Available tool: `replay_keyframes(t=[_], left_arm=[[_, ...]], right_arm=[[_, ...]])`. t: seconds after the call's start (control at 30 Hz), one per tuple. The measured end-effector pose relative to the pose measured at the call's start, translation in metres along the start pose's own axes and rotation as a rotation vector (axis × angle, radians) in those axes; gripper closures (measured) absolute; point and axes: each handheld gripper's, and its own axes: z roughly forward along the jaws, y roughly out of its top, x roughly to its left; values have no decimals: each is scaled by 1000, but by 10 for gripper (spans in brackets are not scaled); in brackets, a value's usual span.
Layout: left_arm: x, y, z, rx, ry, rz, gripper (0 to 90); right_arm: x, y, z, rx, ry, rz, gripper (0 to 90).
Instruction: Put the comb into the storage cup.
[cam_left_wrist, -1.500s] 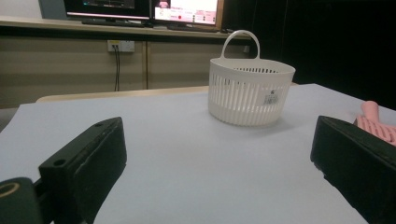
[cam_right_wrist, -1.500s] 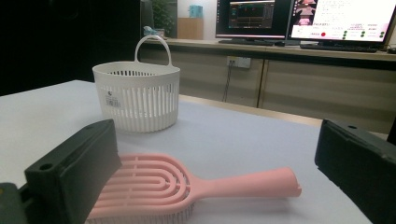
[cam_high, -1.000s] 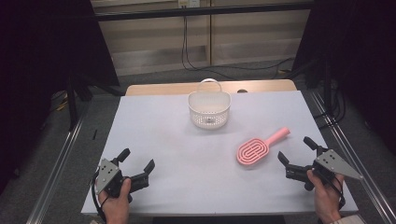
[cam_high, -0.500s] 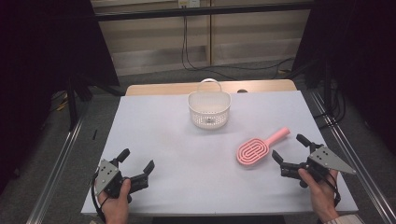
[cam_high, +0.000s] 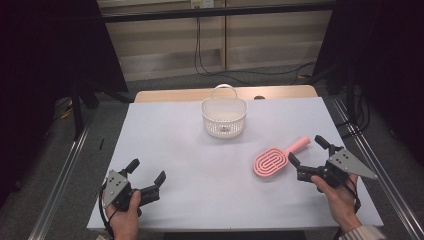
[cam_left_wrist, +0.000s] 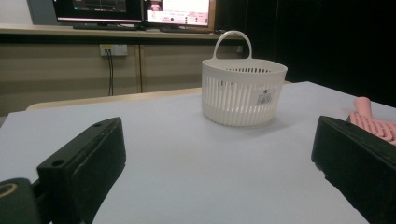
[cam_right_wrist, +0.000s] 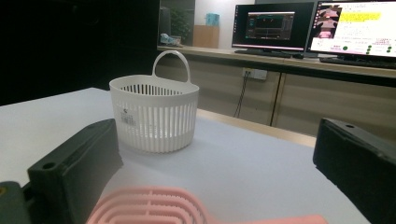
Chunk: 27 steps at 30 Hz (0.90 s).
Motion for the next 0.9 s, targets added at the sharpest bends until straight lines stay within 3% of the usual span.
replay_keyframes(t=[0.13, 0.2, 0.27, 0.33, 0.5, 0.9], left_arm=[[0, 0, 0, -2, -3, 2, 30], [0, 0, 0, -19, 6, -21, 30], [1, 0, 0, -12, 4, -19, 29], [2, -1, 1, -3, 3, -30, 29], [1, 0, 2, -2, 2, -9, 29], [0, 0, 4, 1, -7, 2, 30]], right_arm=[[0, 5, 6, -8, 4, -4, 4], [-1, 7, 10, -14, 14, 26, 5], [-2, 8, 12, -18, 17, 44, 7], [-2, 10, 16, -19, 5, 28, 10], [-5, 12, 27, -6, -5, -6, 10], [-7, 18, 43, -2, 2, -14, 30]])
